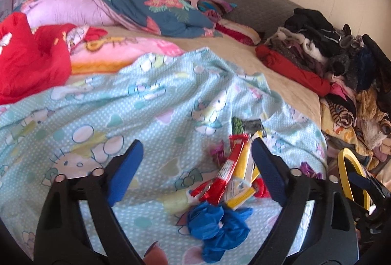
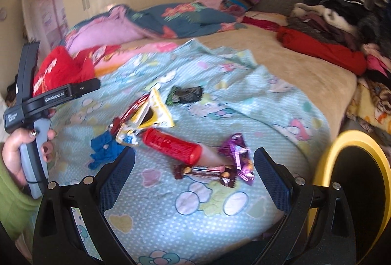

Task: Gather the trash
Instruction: 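Move both open tools back toward the remaining trash on the sheet, then grasp the red snack wrapper with the left tool while the right tool grasps the red tube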

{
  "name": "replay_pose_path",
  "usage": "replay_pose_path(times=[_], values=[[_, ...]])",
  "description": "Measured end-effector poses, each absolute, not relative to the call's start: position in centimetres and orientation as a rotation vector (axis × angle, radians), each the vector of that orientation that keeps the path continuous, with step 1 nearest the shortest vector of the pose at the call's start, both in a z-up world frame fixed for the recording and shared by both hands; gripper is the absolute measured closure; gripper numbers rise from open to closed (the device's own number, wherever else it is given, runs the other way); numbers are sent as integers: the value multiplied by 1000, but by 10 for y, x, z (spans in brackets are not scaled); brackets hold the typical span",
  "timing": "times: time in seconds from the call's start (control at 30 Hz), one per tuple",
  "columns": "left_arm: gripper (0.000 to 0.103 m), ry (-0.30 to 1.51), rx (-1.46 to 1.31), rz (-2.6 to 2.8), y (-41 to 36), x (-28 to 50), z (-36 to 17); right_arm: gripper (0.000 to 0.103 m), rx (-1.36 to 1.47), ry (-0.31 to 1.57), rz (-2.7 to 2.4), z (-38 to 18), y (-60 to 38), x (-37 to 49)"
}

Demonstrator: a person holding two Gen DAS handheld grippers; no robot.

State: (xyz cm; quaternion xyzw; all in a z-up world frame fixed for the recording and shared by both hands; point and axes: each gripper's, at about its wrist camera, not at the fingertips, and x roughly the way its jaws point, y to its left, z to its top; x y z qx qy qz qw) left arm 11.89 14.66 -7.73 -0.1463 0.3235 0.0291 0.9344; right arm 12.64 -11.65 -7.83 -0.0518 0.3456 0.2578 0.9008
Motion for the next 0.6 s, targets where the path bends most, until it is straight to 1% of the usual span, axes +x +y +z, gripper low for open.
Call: replay_pose_path(times=[0.03, 0.1, 0.17, 0.23, 0.3, 0.5, 0.6], values=[[33, 683, -303, 45, 147, 121, -82, 8, -120, 718, 541, -79, -113, 128], [43, 704, -308, 28, 147, 124, -87, 8, -162, 731, 571, -84, -102, 135], [50, 730, -330, -4, 147, 128, -93, 9, -213, 745, 587, -89, -92, 143], [56, 750, -338, -23, 145, 132, -97, 14, -245, 762, 599, -95, -84, 151], [65, 758, -330, -44, 142, 134, -99, 18, -285, 786, 615, -101, -75, 159], [73, 790, -279, -114, 122, 146, -102, 26, -369, 849, 674, -123, -58, 174], [74, 828, -268, -128, 116, 154, -109, 28, -397, 873, 691, -132, -51, 181]])
